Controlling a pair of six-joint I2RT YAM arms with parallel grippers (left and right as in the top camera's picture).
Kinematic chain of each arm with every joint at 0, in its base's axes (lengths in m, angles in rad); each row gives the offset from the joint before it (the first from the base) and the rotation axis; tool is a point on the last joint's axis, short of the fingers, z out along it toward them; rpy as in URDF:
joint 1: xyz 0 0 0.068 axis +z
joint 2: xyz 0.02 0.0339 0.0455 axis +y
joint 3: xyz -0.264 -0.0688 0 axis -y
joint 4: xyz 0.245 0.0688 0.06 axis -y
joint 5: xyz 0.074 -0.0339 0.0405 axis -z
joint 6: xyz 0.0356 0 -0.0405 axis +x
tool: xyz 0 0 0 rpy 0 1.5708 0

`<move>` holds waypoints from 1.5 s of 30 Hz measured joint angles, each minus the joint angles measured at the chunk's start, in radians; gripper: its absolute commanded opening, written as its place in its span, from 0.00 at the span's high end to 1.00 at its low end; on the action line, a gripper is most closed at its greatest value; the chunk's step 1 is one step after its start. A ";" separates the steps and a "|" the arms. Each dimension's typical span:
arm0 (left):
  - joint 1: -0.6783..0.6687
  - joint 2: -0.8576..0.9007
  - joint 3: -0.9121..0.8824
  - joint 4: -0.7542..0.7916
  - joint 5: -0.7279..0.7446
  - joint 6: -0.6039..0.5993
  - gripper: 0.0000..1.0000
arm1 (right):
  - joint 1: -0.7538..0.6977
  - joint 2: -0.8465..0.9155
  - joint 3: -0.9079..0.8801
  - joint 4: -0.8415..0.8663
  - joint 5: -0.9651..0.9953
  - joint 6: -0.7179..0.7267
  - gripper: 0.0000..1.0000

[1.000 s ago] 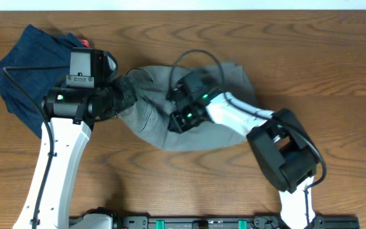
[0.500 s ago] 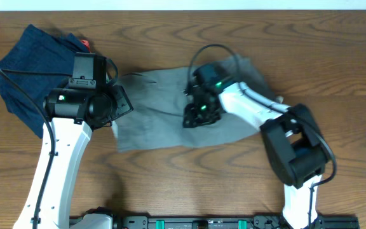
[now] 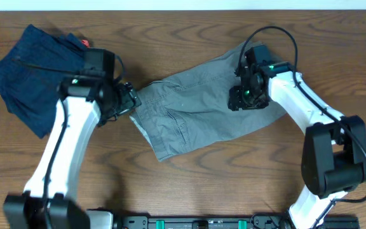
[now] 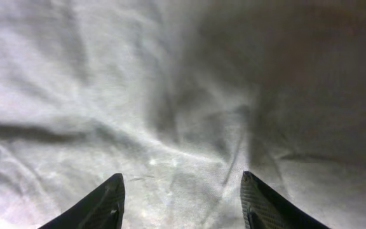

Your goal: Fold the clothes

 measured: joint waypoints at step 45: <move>0.039 0.144 0.088 -0.174 0.246 0.111 0.94 | 0.157 0.122 -0.001 0.109 -0.137 -0.026 0.65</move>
